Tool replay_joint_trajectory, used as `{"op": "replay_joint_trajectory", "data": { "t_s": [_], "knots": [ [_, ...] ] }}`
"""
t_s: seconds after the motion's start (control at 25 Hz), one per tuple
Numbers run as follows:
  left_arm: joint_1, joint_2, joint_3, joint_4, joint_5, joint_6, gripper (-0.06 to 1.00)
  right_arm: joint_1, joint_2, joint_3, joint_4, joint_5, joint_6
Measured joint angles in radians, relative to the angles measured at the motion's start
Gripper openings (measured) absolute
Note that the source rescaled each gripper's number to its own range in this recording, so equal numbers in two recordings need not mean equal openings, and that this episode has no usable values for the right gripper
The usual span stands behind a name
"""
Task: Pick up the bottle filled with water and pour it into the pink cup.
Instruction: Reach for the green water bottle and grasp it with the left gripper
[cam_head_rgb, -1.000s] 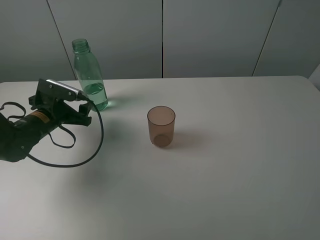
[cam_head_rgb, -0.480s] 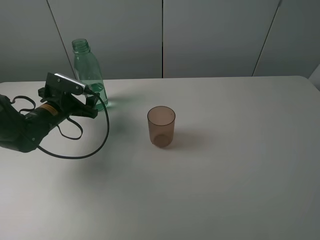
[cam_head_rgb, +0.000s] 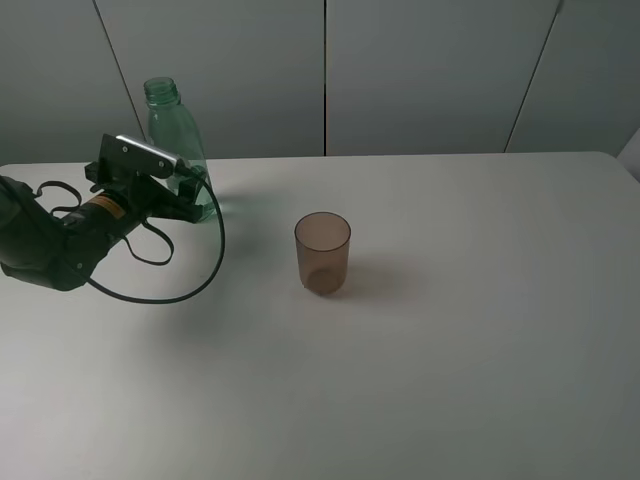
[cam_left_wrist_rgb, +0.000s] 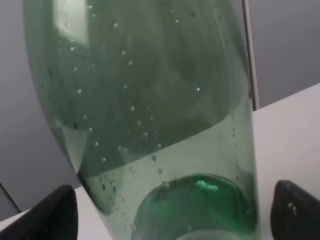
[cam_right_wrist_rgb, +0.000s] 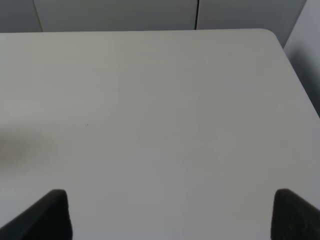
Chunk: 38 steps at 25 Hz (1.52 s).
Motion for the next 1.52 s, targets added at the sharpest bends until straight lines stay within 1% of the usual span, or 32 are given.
{"op": "replay_joint_trajectory", "data": {
  "t_s": [0.4, 0.6, 1.0, 1.52],
  "knots": [
    [0.000, 0.067, -0.081, 0.006, 0.001, 0.000, 0.99, 0.000, 0.000, 0.000, 0.000, 0.000, 0.000],
    [0.000, 0.077, -0.115, 0.031, 0.001, -0.014, 0.99, 0.000, 0.000, 0.000, 0.000, 0.000, 0.000],
    [0.000, 0.086, -0.130, 0.035, 0.001, -0.019, 0.99, 0.000, 0.000, 0.000, 0.000, 0.000, 0.000],
    [0.000, 0.137, -0.194, 0.049, 0.001, -0.025, 0.99, 0.000, 0.000, 0.000, 0.000, 0.000, 0.000]
  ]
}}
